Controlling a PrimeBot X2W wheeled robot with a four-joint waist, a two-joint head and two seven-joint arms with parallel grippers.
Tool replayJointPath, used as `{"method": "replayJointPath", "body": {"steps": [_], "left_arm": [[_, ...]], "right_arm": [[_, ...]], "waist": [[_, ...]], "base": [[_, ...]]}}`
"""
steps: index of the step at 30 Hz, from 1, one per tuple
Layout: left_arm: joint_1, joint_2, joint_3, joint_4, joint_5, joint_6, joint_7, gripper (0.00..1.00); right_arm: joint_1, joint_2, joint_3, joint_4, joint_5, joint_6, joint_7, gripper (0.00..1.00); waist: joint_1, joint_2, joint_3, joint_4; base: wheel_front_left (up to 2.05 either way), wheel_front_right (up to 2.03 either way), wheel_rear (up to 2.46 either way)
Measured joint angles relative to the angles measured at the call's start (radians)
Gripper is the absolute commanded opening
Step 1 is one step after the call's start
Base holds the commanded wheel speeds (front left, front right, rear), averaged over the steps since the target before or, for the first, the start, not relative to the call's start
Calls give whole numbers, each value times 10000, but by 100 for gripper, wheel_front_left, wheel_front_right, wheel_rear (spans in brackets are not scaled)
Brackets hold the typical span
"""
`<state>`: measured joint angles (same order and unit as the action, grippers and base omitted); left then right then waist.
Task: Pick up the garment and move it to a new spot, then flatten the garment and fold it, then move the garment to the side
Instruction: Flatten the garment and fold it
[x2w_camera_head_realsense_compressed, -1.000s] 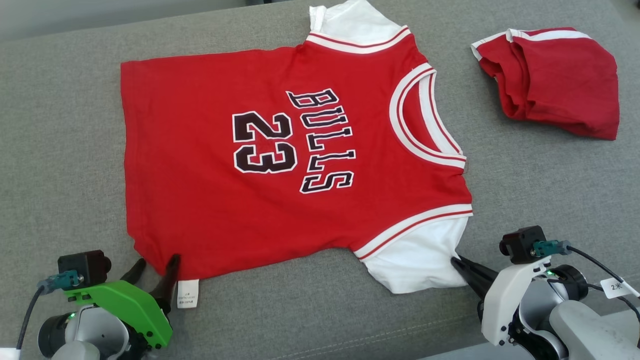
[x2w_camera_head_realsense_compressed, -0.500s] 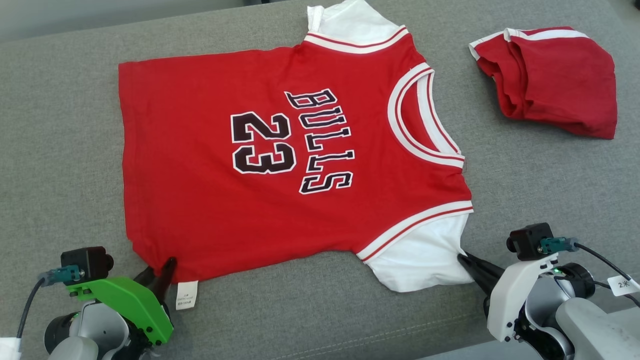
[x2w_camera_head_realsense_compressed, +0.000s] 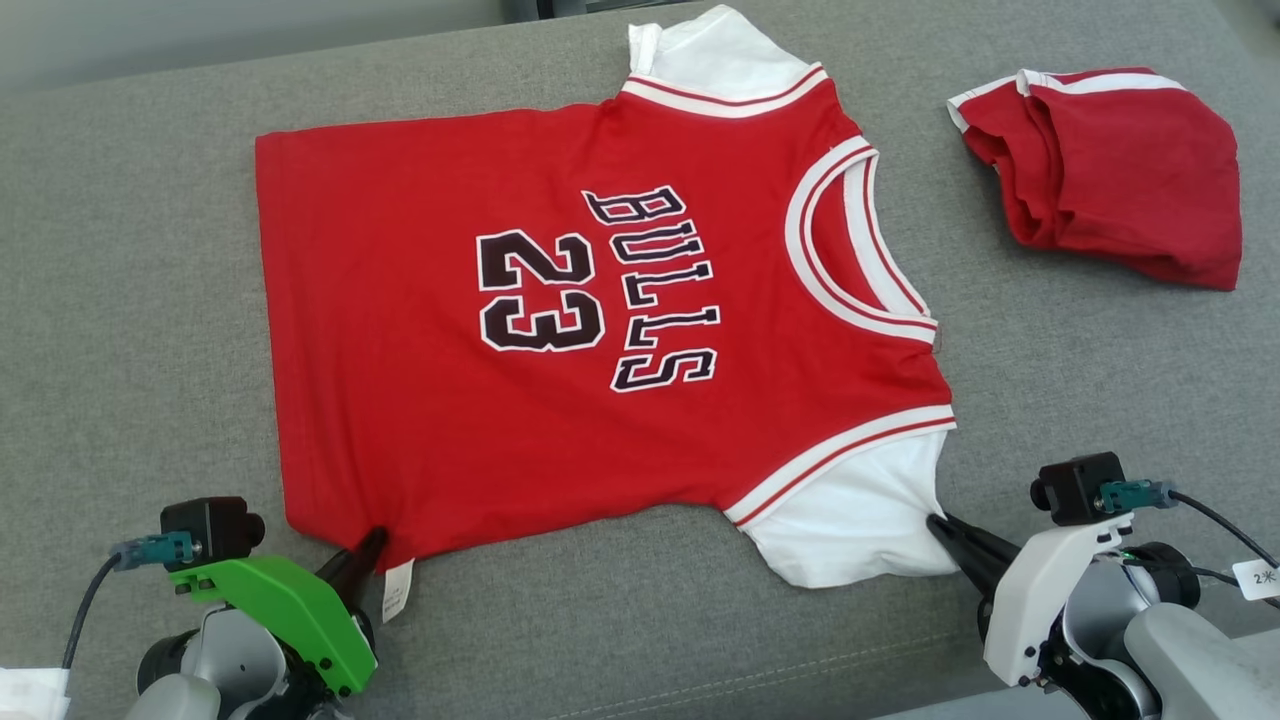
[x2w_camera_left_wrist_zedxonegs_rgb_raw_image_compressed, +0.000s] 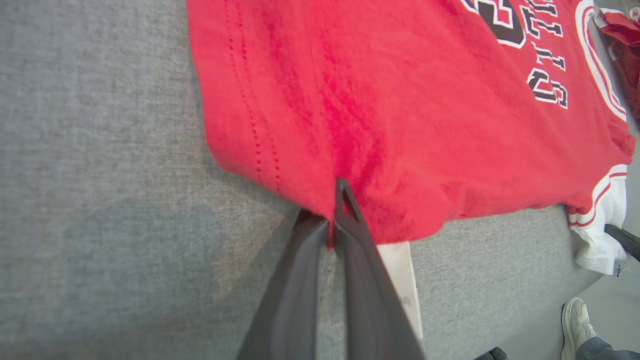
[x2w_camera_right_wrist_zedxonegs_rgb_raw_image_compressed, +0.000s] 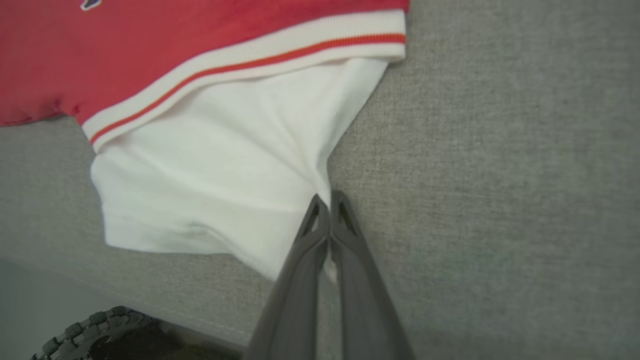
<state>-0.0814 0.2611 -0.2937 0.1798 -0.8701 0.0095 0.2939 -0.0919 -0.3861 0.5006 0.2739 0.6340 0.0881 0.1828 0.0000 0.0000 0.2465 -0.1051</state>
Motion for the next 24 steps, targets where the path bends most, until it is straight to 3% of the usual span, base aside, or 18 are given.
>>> {"method": "replayJointPath", "body": {"steps": [8, 24], "left_arm": [[521, 67, 209, -510, -428, -65, 61, 0], [2155, 280, 263, -1925, -727, 104, 428, 0]], "right_arm": [[540, -125, -207, -69, 596, 161, 44, 0], [1854, -742, -711, -516, 1381, 163, 309, 0]], "waist": [[0, 0, -246, -20], [0, 0, -490, 62]], "base": [[0, 0, 0], [0, 0, 0]]}}
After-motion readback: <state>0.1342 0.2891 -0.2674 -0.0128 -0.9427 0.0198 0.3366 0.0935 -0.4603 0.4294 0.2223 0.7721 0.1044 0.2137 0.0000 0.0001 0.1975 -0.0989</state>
